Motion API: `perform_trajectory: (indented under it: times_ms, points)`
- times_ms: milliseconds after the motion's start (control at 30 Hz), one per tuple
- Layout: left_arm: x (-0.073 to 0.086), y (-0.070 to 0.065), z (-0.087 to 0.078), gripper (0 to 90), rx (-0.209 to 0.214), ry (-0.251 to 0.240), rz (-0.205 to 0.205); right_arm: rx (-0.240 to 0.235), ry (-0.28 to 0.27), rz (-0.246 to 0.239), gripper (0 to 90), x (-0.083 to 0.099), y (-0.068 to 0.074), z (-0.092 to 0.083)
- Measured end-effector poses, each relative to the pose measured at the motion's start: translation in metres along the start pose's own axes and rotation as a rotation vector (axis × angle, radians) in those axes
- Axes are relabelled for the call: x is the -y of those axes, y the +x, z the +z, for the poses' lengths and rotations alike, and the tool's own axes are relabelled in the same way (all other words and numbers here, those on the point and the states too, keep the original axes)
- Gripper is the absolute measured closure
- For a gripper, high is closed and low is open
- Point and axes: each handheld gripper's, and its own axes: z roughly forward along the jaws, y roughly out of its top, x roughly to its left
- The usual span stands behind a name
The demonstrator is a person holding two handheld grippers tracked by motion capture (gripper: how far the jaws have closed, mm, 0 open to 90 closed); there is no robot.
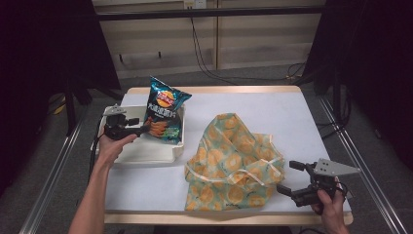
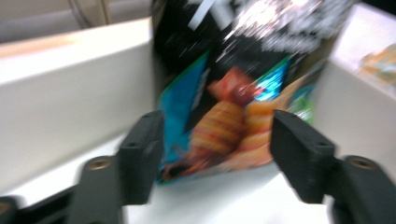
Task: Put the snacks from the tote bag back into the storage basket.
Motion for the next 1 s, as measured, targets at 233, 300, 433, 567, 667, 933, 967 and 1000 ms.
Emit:
perform_trajectory:
  times_ms: [233, 300, 433, 567, 667, 933, 967, 1000]
  points:
    - [0.006, 0.004, 0.019, 21.4, -0.015, 0.062, 0.014, 0.003, 0.005, 0.0, 0.0, 0.0, -0.001, 0.001]
    - [0.008, 0.005, 0.024, 19.2, -0.004, 0.082, 0.016, 0.003, 0.006, 0.0, 0.0, 0.0, -0.001, 0.001]
    - [0.011, 0.002, 0.028, 31.5, -0.017, 0.117, 0.053, 0.002, 0.004, 0.001, 0.0, 0.001, -0.001, 0.002]
    - [0.009, 0.003, 0.024, 66.6, -0.065, 0.126, 0.056, 0.002, 0.007, -0.002, 0.0, 0.001, -0.001, 0.002]
    - [0.008, 0.001, 0.023, 76.6, -0.078, 0.15, 0.071, 0.0, 0.008, -0.003, 0.0, 0.0, -0.001, 0.002]
    - [0.007, -0.006, 0.018, 84.8, -0.123, 0.184, 0.047, 0.002, 0.008, 0.001, 0.0, 0.001, -0.001, 0.002]
    - [0.008, -0.008, 0.017, 84.8, -0.122, 0.181, 0.032, 0.004, 0.009, 0.003, 0.0, 0.001, -0.002, 0.002]
    - [0.009, -0.01, 0.016, 84.8, -0.138, 0.18, 0.031, 0.004, 0.008, 0.005, 0.0, 0.0, -0.001, 0.002]
